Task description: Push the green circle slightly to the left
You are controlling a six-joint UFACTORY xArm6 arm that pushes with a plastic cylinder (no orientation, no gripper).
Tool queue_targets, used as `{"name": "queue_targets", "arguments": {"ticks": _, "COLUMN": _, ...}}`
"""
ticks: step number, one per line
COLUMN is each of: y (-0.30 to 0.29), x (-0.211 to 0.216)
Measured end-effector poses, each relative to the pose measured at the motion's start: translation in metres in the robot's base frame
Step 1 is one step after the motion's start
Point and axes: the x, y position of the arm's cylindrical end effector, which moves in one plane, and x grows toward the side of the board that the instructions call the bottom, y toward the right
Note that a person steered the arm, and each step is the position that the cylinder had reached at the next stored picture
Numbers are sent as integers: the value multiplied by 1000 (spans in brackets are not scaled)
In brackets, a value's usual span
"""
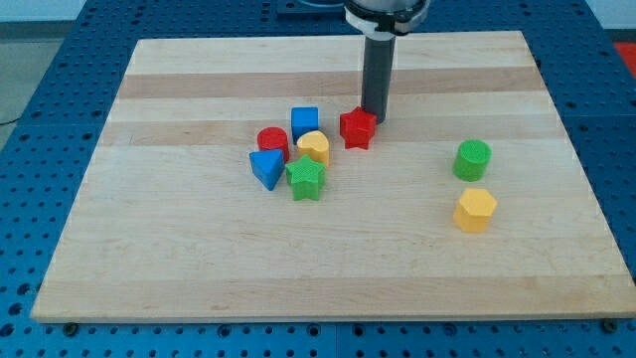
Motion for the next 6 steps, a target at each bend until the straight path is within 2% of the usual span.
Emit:
{"name": "queue_targets", "arguments": {"ticks": 2, "y": -6, "x": 0}}
{"name": "queue_targets", "arguments": {"ticks": 3, "y": 15, "x": 0}}
{"name": "queue_targets", "arguments": {"ticks": 6, "y": 197, "x": 0}}
